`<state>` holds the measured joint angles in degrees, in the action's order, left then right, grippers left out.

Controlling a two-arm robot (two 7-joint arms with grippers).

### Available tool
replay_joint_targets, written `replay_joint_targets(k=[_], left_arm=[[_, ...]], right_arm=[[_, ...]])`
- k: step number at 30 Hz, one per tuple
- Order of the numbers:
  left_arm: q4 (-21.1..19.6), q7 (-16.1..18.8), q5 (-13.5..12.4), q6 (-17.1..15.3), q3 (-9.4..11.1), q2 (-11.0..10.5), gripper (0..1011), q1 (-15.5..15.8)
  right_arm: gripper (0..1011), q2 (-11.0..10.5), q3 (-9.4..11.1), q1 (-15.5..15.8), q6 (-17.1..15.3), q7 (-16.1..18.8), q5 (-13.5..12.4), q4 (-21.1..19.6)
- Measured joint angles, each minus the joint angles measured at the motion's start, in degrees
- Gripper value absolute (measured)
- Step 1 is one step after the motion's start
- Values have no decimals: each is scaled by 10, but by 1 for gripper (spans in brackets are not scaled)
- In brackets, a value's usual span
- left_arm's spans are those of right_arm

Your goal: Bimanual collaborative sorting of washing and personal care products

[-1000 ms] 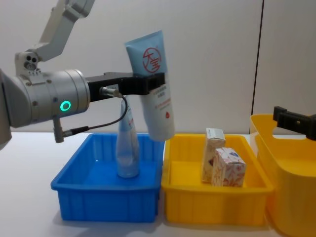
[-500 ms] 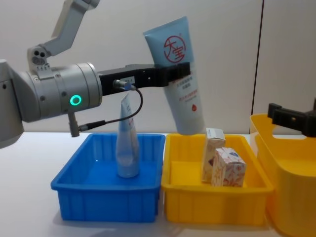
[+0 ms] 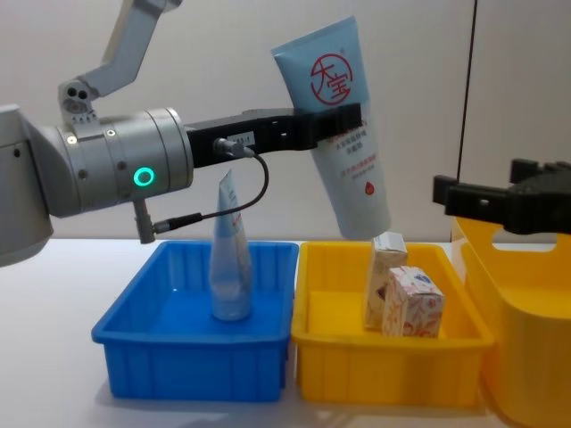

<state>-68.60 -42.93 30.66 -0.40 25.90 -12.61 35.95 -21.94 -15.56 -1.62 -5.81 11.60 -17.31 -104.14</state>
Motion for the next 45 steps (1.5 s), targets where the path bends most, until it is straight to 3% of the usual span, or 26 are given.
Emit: replay_joint_targets(k=[9, 17, 21, 27, 45], left_arm=[[3, -9, 4, 2, 2, 1, 260, 3], [4, -12, 6, 4, 2, 1, 260, 4], [5, -14, 6, 4, 3, 1, 260, 4], [5, -15, 6, 4, 3, 1, 260, 4], [6, -16, 7, 5, 3, 1, 260, 5]], right_arm=[[1003, -18, -20, -22, 5, 26, 33, 6], [1003, -24, -43, -49, 37, 25, 94, 31], [1003, -17, -55, -63, 52, 8, 132, 50], [1003, -1, -69, -81, 66, -7, 167, 74], [1003, 50, -92, -131, 85, -34, 220, 148]])
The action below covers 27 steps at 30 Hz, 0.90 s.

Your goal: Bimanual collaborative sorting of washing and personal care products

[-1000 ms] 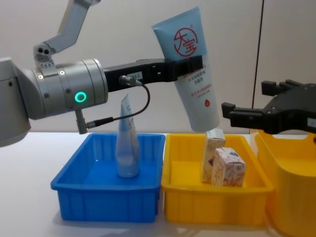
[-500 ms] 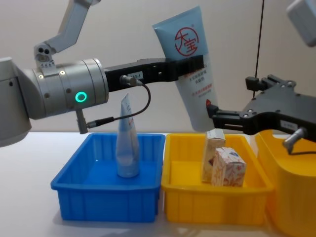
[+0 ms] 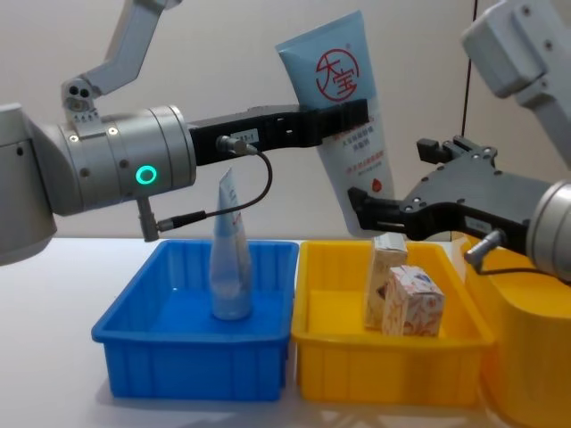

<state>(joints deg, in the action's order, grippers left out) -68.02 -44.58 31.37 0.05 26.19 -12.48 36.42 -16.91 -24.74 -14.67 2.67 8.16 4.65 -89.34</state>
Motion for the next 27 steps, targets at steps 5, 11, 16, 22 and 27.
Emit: replay_joint_targets(k=[5, 11, 16, 22, 27], left_arm=[[0, 0, 0, 0, 0, 0, 260, 0], [0, 0, 0, 0, 0, 0, 260, 0], [0, 0, 0, 0, 0, 0, 260, 0], [0, 0, 0, 0, 0, 0, 260, 0], [0, 0, 0, 0, 0, 0, 260, 0]], right_arm=[[1003, 14, -3, -12, 1, -6, 8, 20], [1003, 31, -8, -29, 3, -8, 17, 46], [1003, 40, -11, -39, 4, -6, 20, 62], [1003, 50, -17, -49, 5, 5, 22, 78], [1003, 57, -19, -56, 5, 15, 22, 88]])
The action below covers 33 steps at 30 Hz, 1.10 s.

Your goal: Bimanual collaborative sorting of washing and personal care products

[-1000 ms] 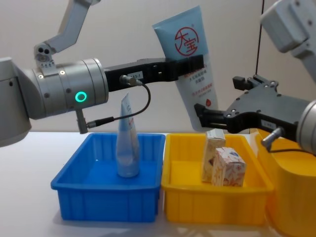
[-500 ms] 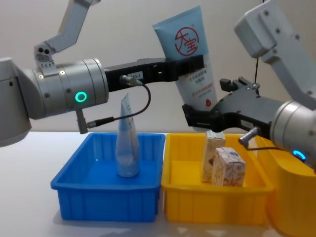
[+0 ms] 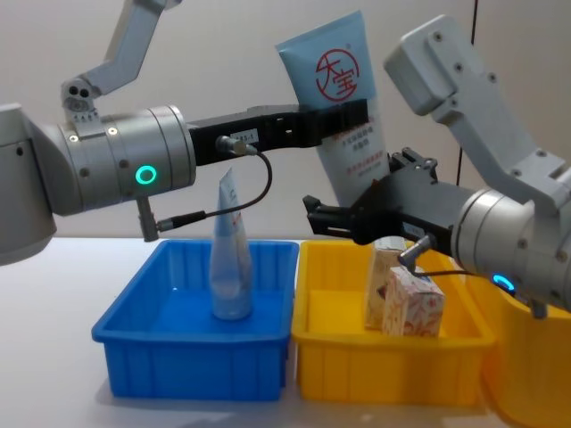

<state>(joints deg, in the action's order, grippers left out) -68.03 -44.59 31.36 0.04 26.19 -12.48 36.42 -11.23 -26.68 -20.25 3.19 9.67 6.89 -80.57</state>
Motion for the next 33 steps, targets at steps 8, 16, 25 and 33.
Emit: replay_joint_targets(k=[8, 16, 25, 33], left_arm=[[0, 0, 0, 0, 0, 0, 260, 0], [0, 0, 0, 0, 0, 0, 260, 0], [0, 0, 0, 0, 0, 0, 260, 0], [0, 0, 0, 0, 0, 0, 346, 0]], right_arm=[[968, 6, -2, -5, -1, 7, 2, 8], [751, 10, -3, -8, -2, 12, 3, 13], [593, 12, -4, -10, -2, 15, 4, 16], [546, 13, -3, -9, -3, 16, 4, 16]])
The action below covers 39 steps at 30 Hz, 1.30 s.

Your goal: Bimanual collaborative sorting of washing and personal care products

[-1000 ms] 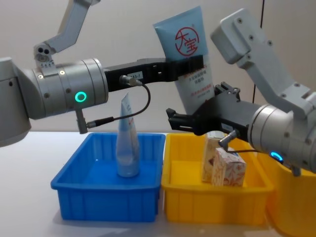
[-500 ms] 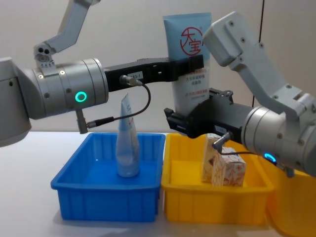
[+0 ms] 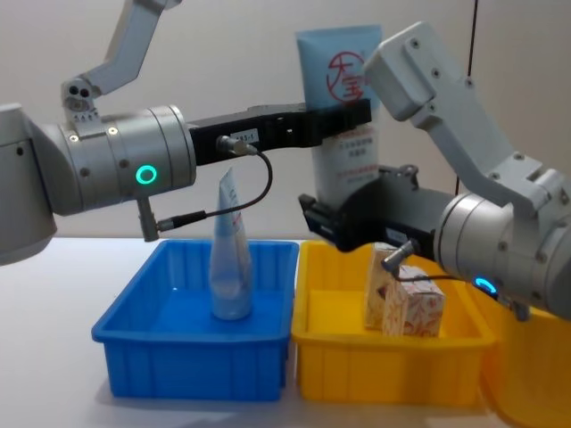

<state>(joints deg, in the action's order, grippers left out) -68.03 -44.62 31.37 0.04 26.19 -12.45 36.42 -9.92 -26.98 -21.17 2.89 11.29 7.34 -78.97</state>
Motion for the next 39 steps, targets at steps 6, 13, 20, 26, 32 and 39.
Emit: replay_joint_targets(k=[6, 13, 20, 26, 32, 39], left_arm=[[0, 0, 0, 0, 0, 0, 527, 0], [0, 0, 0, 0, 0, 0, 741, 0], [0, 0, 0, 0, 0, 0, 940, 0], [0, 0, 0, 0, 0, 0, 1001, 0], [0, 0, 0, 0, 0, 0, 1001, 0], [0, 0, 0, 0, 0, 0, 1001, 0]], right_arm=[[482, 1, 5, 4, -4, 0, -1, -5], [415, 4, 18, 9, -9, -10, -2, -12], [363, 6, 39, 11, -12, -32, -1, -16], [333, 7, 62, 11, -12, -57, 2, -17], [328, 7, 90, 10, -12, -84, 4, -19], [313, 10, 127, 12, -18, -113, -1, -29]])
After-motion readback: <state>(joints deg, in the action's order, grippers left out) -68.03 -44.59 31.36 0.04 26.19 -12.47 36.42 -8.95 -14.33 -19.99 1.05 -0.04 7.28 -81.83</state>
